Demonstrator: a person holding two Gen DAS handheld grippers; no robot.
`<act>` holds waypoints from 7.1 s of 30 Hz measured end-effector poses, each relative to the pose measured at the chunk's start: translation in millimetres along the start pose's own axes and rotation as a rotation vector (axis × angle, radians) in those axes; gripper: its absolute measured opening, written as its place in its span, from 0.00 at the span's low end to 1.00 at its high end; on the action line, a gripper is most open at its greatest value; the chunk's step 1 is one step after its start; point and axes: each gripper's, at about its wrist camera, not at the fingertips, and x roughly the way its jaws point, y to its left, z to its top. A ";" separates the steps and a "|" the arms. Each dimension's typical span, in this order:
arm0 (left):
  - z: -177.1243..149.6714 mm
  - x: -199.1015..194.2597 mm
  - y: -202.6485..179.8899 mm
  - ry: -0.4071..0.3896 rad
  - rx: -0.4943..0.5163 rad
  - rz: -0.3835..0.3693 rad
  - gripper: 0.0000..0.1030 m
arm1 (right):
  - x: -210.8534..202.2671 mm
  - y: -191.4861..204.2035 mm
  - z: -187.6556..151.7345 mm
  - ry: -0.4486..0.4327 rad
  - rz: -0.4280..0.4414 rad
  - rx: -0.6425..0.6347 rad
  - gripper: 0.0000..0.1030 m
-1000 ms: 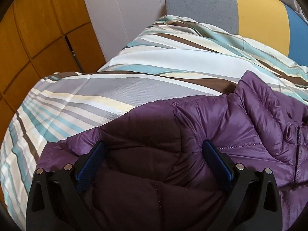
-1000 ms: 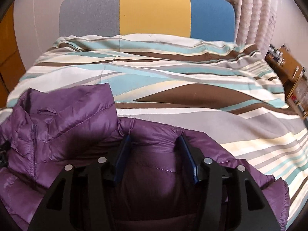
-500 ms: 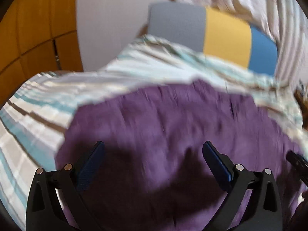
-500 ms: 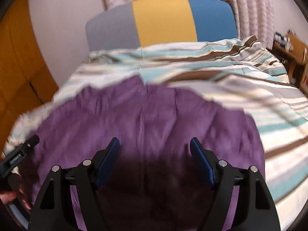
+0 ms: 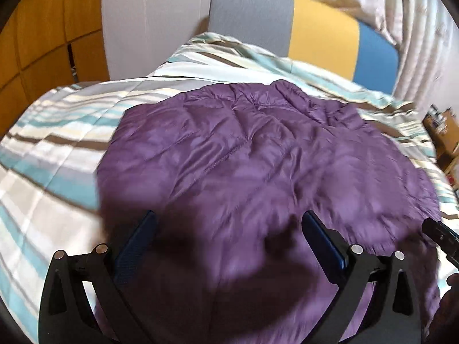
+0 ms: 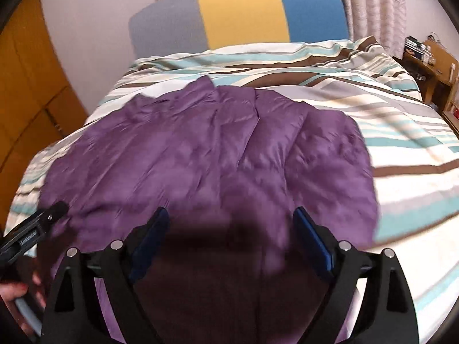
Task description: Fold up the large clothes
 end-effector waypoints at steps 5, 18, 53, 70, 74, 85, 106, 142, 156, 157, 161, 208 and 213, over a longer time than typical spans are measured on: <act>-39.0 -27.1 23.4 0.052 -0.052 -0.079 0.97 | -51.2 0.4 -34.4 0.010 0.015 -0.090 0.85; -114.9 -84.7 52.6 0.064 0.061 -0.045 0.97 | -110.6 -51.2 -109.1 0.101 0.024 -0.096 0.85; -114.9 -127.0 75.8 0.097 -0.063 -0.383 0.23 | -135.1 -70.8 -148.2 0.093 0.442 0.067 0.07; -13.8 -51.8 90.7 0.139 -0.349 -0.533 0.16 | -75.0 -86.7 -50.8 0.004 0.480 0.341 0.07; 3.1 -31.2 94.0 0.143 -0.419 -0.543 0.25 | -50.8 -98.7 -41.6 0.012 0.451 0.408 0.07; 8.7 -18.4 129.1 0.005 -0.584 -0.454 0.89 | -8.3 -127.8 -41.9 -0.016 0.465 0.594 0.24; -39.5 -21.8 97.7 -0.063 -0.309 -0.362 0.97 | -49.4 -134.0 -73.4 -0.131 0.287 0.463 0.88; -118.0 -62.0 74.6 -0.033 -0.034 -0.440 0.66 | -66.9 -79.4 -135.4 0.001 0.405 0.147 0.40; -135.3 -107.0 100.3 -0.108 -0.078 -0.422 0.90 | -95.5 -88.8 -127.3 -0.023 0.294 0.110 0.67; -132.2 -111.1 103.9 -0.133 -0.090 -0.405 0.90 | -99.2 -92.2 -123.1 -0.045 0.265 0.116 0.67; -104.6 -108.6 107.6 -0.175 -0.105 -0.385 0.93 | -108.7 -93.5 -107.8 -0.125 0.170 0.072 0.72; 33.0 -13.6 40.6 -0.378 -0.091 -0.123 0.16 | -24.0 -14.7 40.9 -0.419 -0.032 -0.089 0.15; 29.1 13.8 47.8 -0.326 -0.131 -0.112 0.16 | 14.2 -18.5 35.0 -0.363 -0.064 -0.086 0.18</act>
